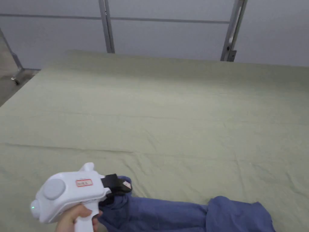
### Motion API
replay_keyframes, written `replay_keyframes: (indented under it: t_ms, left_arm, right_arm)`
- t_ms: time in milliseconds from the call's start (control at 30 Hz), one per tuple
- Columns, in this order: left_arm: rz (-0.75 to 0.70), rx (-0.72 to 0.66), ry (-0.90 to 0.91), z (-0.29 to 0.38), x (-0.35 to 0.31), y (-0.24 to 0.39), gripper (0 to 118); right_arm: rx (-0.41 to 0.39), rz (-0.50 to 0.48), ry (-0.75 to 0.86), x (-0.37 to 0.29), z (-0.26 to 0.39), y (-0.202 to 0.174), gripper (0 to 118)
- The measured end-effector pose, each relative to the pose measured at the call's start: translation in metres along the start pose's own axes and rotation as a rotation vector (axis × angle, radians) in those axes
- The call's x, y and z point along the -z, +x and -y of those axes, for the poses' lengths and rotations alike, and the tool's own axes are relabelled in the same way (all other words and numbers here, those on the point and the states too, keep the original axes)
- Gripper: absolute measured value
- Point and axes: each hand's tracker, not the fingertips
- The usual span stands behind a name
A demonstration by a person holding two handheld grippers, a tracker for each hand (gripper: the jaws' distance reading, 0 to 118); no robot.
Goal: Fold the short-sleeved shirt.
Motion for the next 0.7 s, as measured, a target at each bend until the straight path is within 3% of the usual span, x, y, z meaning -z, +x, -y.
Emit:
replay_keyframes:
  t_ms: [67,233,267,300,333,367,467,533,600,633,667,700]
  left_arm:
    - [-0.057,0.104,-0.056,0.013,0.039,0.014,11]
    - [-0.182,0.203,-0.096,0.071,0.112,0.048,13]
    - [-0.201,0.222,-0.096,0.079,0.12,0.054,25]
    - [-0.178,0.223,-0.106,0.084,0.123,0.059,51]
    - [-0.106,0.213,-0.126,0.088,0.123,0.064,85]
    - [-0.007,0.197,-0.136,0.09,0.12,0.07,108]
    - [0.102,0.2,-0.058,0.084,0.092,0.086,114]
    - [0.121,0.235,0.032,0.076,0.068,0.085,113]
    - [0.016,0.317,0.163,0.071,0.041,0.084,91]
    - [-0.079,0.373,0.219,0.071,0.033,0.08,68]
    - [-0.205,0.431,0.259,0.072,0.028,0.074,24]
    - [-0.306,0.48,0.29,0.074,0.029,0.068,7]
  right_arm:
    - [0.005,0.008,0.015,-0.008,-0.001,0.007,9]
    - [0.036,0.064,0.066,-0.03,-0.003,0.032,9]
    - [0.041,0.084,0.073,-0.034,-0.003,0.037,9]
    - [0.04,0.097,0.074,-0.038,-0.003,0.042,9]
    - [0.038,0.108,0.074,-0.041,-0.002,0.046,9]
    - [0.042,0.114,0.074,-0.044,-0.002,0.051,9]
    - [0.057,0.129,0.07,-0.048,-0.001,0.061,9]
    - [0.068,0.131,0.071,-0.048,0.0,0.066,9]
    - [0.08,0.13,0.073,-0.048,0.002,0.069,9]
    - [0.087,0.124,0.073,-0.047,0.003,0.071,9]
    - [0.094,0.119,0.07,-0.046,0.004,0.072,9]
    - [0.099,0.115,0.067,-0.045,0.005,0.074,9]
